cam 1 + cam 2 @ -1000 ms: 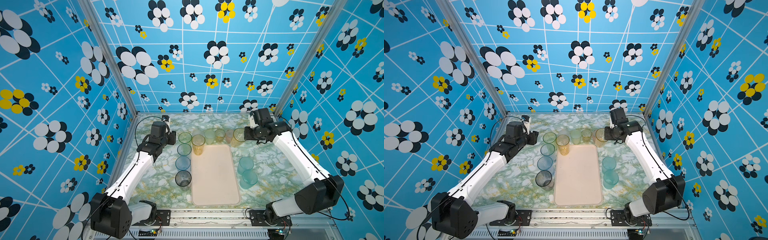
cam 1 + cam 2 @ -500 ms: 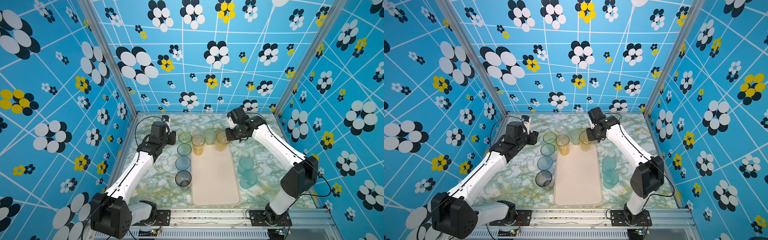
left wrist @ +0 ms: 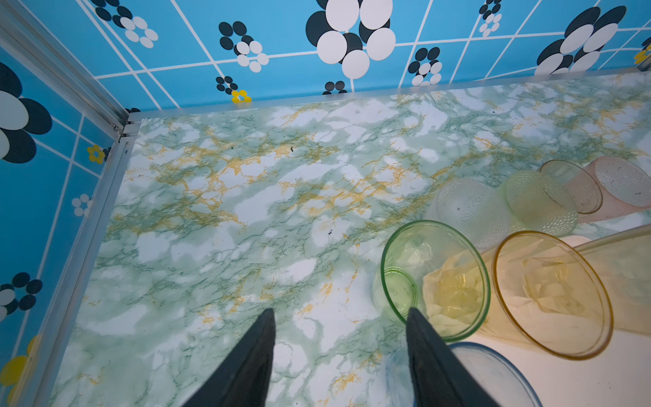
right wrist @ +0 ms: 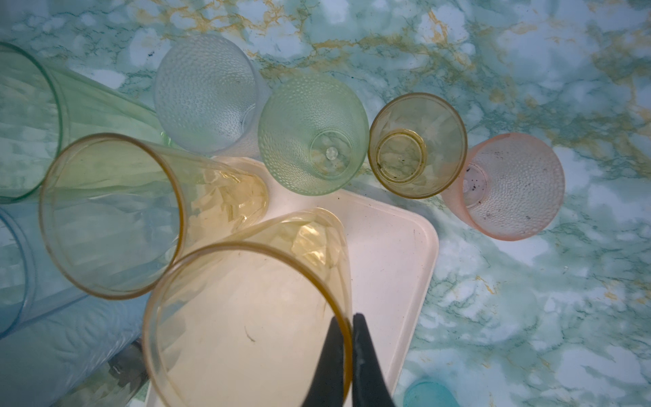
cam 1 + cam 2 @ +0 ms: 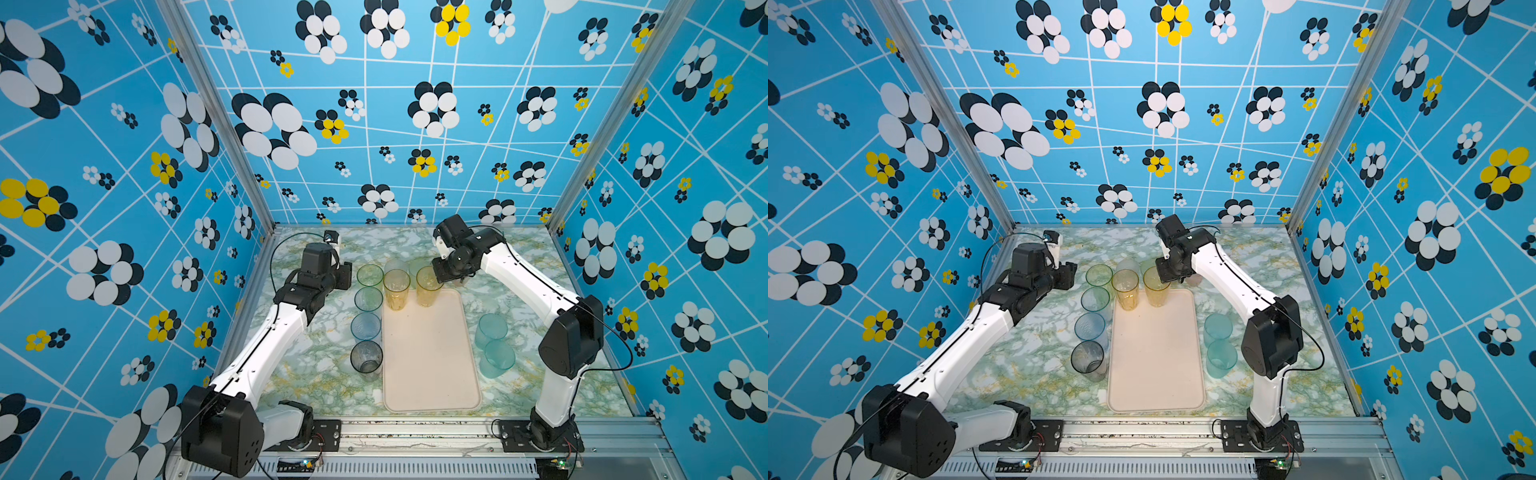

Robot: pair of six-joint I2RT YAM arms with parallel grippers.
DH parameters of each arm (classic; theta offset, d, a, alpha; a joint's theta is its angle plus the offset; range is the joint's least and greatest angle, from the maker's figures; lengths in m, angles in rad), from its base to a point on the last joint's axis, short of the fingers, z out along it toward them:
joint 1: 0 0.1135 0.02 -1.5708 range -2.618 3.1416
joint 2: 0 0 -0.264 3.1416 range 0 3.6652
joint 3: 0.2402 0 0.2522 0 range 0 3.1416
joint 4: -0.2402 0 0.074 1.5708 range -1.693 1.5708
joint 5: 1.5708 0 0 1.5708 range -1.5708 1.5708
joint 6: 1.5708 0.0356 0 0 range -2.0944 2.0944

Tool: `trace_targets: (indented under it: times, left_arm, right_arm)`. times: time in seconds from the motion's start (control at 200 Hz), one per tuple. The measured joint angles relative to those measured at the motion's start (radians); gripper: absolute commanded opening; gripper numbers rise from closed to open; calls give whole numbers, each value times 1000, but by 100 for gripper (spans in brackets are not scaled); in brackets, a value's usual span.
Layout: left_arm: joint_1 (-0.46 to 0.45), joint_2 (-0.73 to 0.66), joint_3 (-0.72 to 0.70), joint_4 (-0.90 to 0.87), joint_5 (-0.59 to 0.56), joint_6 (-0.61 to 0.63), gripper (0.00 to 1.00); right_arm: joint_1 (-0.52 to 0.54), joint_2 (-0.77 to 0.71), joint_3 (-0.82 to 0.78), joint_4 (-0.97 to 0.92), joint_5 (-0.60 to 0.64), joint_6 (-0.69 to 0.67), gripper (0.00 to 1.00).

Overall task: Place the glasses into the tray
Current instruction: Place the glass on the tray.

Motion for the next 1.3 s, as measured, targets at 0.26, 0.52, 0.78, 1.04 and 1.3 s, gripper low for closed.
trace_targets:
  times: [0.26,0.52,0.78,1.04,1.3]
  left_arm:
    - [1,2,0,0,0,3,60]
    - [1,5,0,0,0,3,60]
    - [1,5,0,0,0,4,61]
    - [2,5,0,0,0,11,61]
    - [2,5,0,0,0,11,61]
  right_arm:
    - [5,26,7,-12,-1,0,2]
    - [13,33,13,-14,-12,0,2]
    - [14,45,19,-13,-15,0,1]
    - [14,74,21,-13,-15,1,2]
    - [14,81,23,-11,-14,1,2]
